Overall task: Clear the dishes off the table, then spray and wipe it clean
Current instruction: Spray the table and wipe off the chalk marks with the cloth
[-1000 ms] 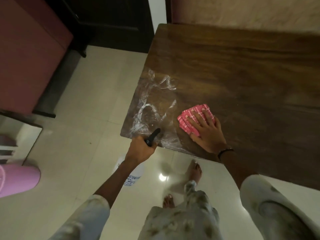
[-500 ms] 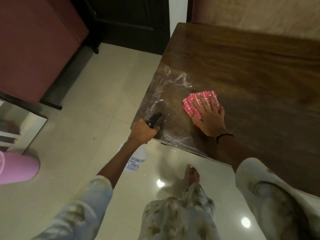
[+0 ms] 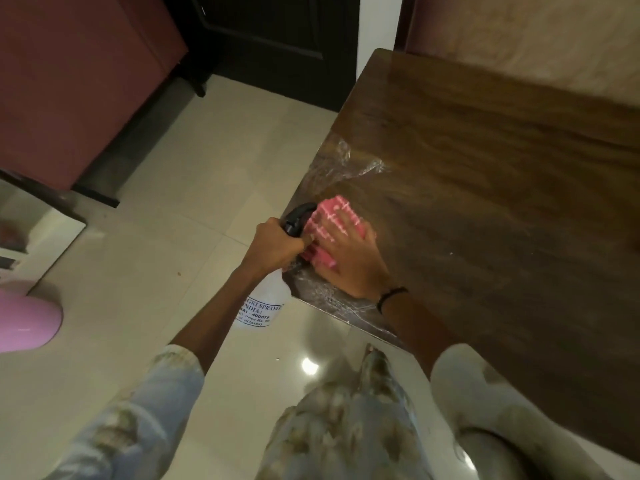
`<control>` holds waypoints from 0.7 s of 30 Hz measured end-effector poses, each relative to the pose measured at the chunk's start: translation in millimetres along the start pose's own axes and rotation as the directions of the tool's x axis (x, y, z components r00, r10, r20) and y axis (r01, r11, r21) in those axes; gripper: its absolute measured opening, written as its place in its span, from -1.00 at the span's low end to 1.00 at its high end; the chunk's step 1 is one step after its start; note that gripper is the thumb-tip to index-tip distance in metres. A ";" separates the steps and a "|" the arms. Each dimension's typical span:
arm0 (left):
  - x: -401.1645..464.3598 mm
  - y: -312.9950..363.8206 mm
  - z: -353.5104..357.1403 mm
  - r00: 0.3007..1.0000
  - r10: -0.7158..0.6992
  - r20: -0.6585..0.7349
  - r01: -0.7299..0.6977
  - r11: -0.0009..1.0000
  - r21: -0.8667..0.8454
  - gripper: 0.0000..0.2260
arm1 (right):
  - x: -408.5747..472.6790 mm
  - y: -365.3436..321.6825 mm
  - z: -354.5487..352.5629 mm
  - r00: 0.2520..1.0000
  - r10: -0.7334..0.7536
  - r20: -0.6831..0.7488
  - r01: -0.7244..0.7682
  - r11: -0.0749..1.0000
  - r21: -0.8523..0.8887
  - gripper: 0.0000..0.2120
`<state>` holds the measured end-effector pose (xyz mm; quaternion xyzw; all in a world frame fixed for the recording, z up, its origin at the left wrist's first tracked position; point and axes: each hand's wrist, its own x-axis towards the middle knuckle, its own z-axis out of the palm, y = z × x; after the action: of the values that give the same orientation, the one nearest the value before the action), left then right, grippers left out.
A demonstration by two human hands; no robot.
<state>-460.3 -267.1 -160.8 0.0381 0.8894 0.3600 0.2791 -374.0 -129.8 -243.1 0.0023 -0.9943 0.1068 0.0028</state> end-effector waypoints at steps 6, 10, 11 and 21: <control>5.3 1.6 -8.9 0.999 -0.021 -0.028 0.020 0.999 -0.030 -0.61 | 18.0 74.0 -18.4 0.980 0.188 -0.058 -0.189 0.982 -0.011 -0.38; 8.8 0.4 -15.7 0.999 0.002 -0.037 -0.005 0.997 -0.078 -0.65 | 73.6 109.5 -27.7 0.951 0.310 0.012 -0.310 0.951 -0.007 -0.33; 9.7 -0.1 -17.0 0.999 0.003 -0.035 -0.006 0.996 -0.088 -0.67 | 86.8 109.8 -27.7 0.946 0.324 0.010 -0.324 0.946 0.011 -0.34; 13.7 -11.9 -26.5 0.996 0.023 -0.085 -0.029 0.997 -0.066 -0.66 | 108.7 29.7 1.2 0.995 0.093 0.024 -0.092 0.996 -0.016 -0.39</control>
<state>-484.2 -288.5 -159.5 0.0252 0.8873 0.3944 0.2380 -482.9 -101.5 -249.9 -0.0423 -0.9941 0.0993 -0.0144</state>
